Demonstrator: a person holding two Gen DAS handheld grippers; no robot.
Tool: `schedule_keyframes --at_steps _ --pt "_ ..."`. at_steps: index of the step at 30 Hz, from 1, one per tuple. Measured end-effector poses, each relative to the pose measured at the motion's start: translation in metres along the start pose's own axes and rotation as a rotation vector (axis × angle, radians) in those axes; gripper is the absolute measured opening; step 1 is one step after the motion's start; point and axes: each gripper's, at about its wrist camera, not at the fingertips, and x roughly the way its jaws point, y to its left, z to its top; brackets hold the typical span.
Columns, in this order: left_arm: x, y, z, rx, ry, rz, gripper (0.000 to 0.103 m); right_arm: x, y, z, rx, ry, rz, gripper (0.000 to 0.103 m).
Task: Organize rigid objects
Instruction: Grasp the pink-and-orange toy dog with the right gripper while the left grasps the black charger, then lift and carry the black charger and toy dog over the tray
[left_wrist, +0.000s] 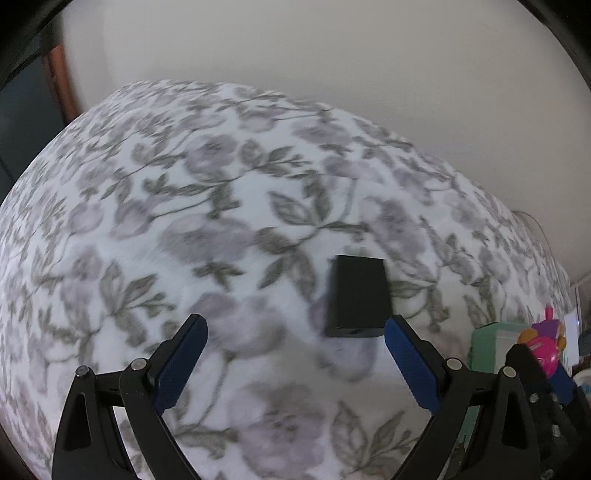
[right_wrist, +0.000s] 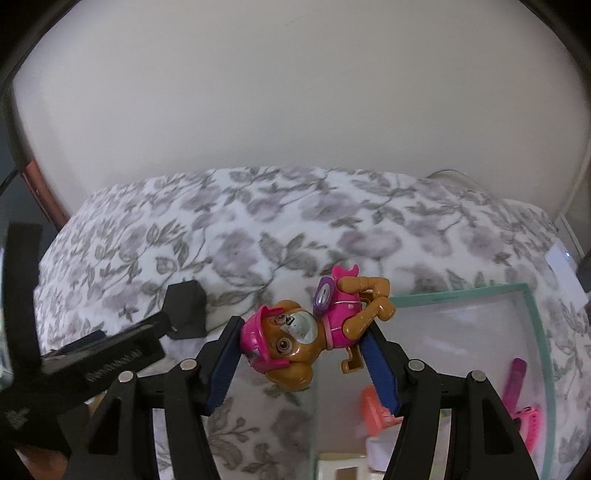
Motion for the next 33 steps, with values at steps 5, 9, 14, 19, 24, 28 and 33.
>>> schedule_keyframes --at_steps 5,9,14,19,24,28,33 --pt "0.005 -0.017 0.003 0.056 -0.037 0.02 0.096 -0.001 -0.007 -0.002 0.012 0.007 -0.001 0.066" --pt "0.013 -0.029 0.005 0.098 -0.059 0.048 0.081 -0.004 -0.011 -0.005 0.011 0.009 -0.001 0.066" --pt "0.021 -0.038 0.003 0.124 -0.074 0.061 0.059 -0.004 -0.013 -0.006 0.009 0.011 -0.002 0.066" --pt "0.033 -0.044 -0.001 0.153 -0.052 0.078 0.044 -0.004 -0.014 -0.007 0.012 0.018 0.001 0.066" --pt "0.035 -0.043 0.003 0.137 -0.034 0.073 0.044 -0.002 -0.015 -0.009 0.012 0.03 0.004 0.066" --pt "0.033 -0.041 0.001 0.104 -0.019 0.061 0.044 -0.003 -0.017 -0.012 0.012 0.046 -0.005 0.066" --pt "0.015 -0.041 -0.007 0.056 0.013 0.03 0.044 -0.021 -0.021 -0.012 0.025 0.046 -0.01 0.066"
